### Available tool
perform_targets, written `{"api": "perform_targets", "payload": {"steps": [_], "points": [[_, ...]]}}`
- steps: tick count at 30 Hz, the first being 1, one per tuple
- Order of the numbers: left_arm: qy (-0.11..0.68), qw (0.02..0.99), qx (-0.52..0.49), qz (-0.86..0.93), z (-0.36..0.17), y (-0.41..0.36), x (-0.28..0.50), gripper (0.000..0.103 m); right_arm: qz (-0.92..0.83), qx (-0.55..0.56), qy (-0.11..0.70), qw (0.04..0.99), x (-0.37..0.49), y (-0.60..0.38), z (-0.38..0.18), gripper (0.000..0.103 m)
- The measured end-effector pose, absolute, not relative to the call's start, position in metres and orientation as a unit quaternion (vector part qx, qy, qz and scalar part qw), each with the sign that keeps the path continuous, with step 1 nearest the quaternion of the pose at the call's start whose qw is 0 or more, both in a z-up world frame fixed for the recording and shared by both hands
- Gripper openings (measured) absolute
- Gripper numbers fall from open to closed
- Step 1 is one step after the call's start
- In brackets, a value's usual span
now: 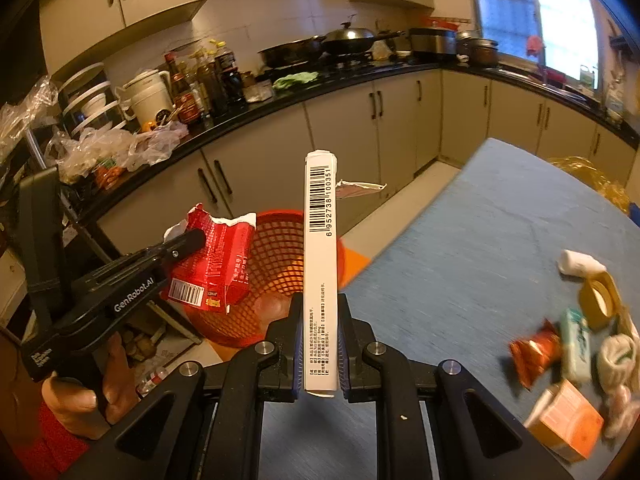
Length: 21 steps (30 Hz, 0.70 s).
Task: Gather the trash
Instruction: 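Carry the red wrapper and white tube box to the wastebasket and release both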
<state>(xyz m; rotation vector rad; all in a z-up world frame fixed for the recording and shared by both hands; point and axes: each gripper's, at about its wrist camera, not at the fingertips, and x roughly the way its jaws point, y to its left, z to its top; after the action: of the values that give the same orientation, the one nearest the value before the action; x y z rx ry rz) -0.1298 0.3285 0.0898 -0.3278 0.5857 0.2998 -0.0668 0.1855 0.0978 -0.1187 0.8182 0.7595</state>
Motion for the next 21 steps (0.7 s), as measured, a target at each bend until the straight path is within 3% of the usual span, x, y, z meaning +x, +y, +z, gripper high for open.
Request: {"api": "perform_targets", "payload": {"steps": [16,21], "points": [[0.32,0.916,-0.173,0.169,0.058,0.36,-0.117,0.007,0.379,-0.048,0.444,0.811,-0.028,0.254,0.061,0.015],[0.321,0.915,-0.18,0.166,0.058,0.362,-0.117,0.019,0.375,-0.052,0.436,0.816,-0.027,0.257,0.062,0.023]]}}
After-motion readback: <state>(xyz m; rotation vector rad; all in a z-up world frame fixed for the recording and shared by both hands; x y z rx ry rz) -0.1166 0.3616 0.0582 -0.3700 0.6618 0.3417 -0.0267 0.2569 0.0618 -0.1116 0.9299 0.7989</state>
